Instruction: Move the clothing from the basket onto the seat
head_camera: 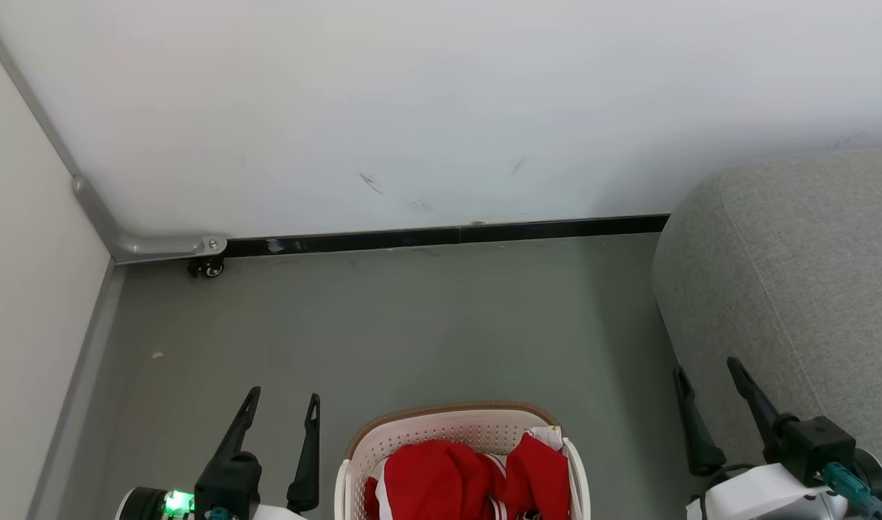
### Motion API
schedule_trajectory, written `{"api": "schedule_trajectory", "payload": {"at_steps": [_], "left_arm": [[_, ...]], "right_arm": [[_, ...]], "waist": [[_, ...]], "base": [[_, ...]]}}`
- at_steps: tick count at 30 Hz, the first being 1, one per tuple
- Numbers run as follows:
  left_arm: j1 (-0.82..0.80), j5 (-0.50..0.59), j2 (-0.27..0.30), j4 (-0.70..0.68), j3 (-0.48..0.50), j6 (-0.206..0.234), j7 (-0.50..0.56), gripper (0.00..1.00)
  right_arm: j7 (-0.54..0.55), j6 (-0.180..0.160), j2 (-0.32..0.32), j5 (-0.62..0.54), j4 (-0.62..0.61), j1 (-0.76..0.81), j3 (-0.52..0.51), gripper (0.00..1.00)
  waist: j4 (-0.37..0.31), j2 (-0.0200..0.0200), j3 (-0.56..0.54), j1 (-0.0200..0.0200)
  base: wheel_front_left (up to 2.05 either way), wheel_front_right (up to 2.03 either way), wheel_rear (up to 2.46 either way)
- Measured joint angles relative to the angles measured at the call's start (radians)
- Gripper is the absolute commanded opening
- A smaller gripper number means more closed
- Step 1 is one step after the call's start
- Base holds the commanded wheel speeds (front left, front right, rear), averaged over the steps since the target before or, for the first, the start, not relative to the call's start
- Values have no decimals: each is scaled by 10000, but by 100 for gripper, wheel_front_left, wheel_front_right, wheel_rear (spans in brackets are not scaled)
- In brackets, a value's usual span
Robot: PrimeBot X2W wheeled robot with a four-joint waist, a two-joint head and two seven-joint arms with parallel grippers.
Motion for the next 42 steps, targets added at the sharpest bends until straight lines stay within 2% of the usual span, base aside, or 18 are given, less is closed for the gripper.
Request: {"api": "schedule_trajectory", "payload": {"at_steps": [11,28,42], "left_arm": [[-3,-19,-46,159,290,244,0,100],[-49,-27,0,280,359,291,0,100],[-724,382,272,742,-180,-121,0,100]], "right_arm": [[-13,0,0,19,19,0,-105,100],[-107,0,0,107,-27,-6,-113,100],[-234,0,2,84,-395,-60,-416,100]], "waist": [[0,0,40,-1],[-35,0,223,-2],[-208,0,698,-2]], "base": [[0,0,0],[0,0,0],[0,0,0]]}}
